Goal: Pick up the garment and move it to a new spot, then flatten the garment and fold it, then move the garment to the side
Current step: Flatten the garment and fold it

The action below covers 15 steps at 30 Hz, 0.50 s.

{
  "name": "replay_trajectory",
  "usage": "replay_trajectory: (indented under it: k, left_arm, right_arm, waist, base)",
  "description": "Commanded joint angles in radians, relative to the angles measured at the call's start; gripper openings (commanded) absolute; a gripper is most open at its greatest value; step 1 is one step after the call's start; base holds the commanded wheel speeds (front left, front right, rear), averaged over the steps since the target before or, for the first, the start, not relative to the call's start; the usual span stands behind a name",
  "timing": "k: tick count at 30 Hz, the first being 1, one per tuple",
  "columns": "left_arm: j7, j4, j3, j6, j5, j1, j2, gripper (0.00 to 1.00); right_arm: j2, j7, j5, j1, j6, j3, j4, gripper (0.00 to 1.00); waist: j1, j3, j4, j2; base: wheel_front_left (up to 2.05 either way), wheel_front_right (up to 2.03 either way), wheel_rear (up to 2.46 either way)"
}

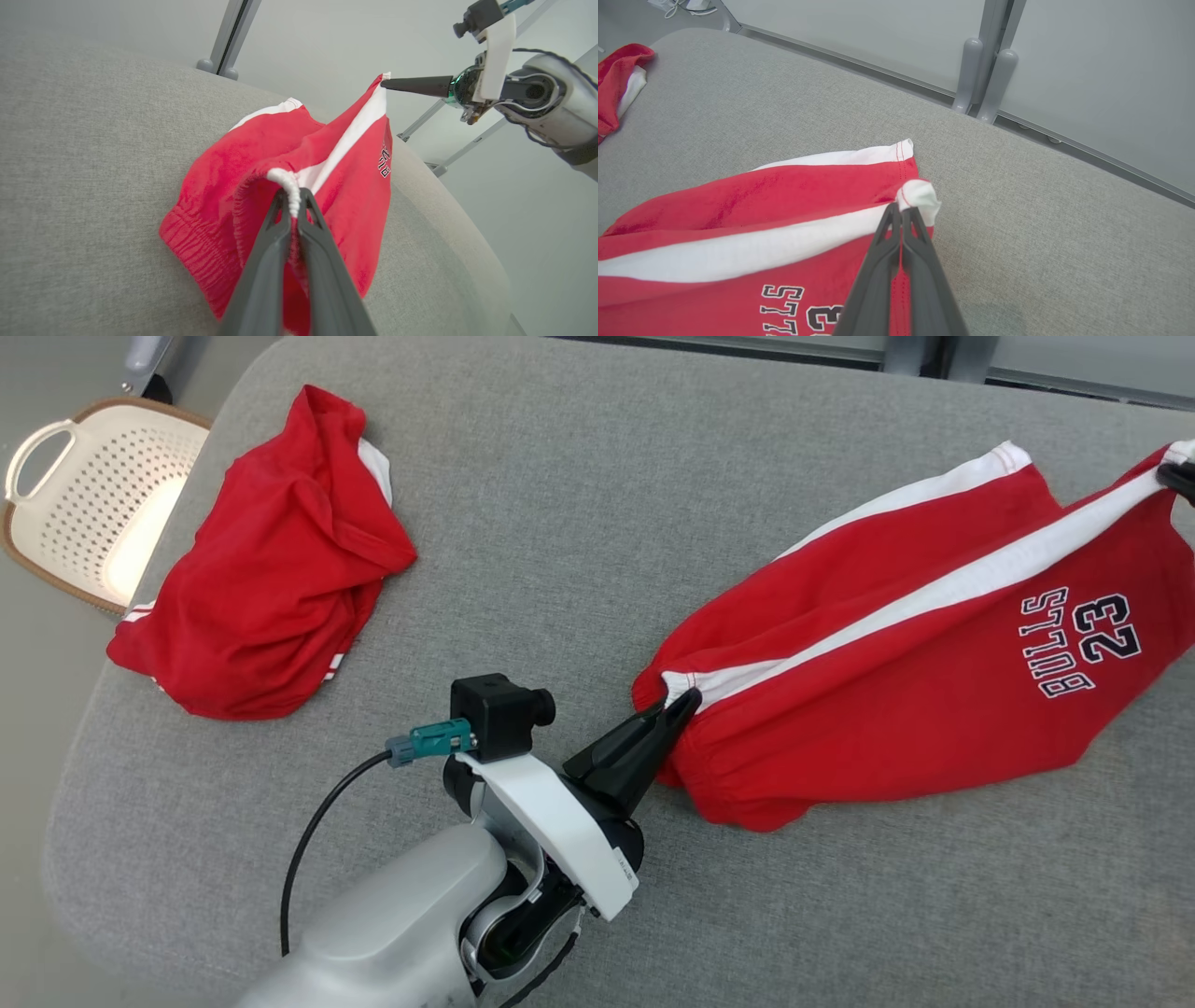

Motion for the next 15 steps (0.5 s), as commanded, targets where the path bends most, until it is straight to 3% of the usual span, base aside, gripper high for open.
replay_trajectory:
  k: [1, 15]
  left_arm:
    - [-0.011, 0.016, 0.003, -0.009, 0.01, -0.022, -0.009, 0.0]
    - [-0.047, 0.104, 0.056, -0.028, 0.035, -0.057, -0.111, 0.0]
  right_arm:
    - [0.011, -0.01, -0.006, -0.016, -0.002, -0.005, 0.016, 0.0]
    - [0.025, -0.069, -0.086, -0.112, -0.002, 0.014, 0.092, 0.0]
  waist:
    - [0.0, 0.027, 0.025, 0.0]
    - [0.0, 0.119, 0.088, 0.0]
  base:
    - [0.0, 0.0, 0.0]
    - [0.0, 0.0, 0.0]
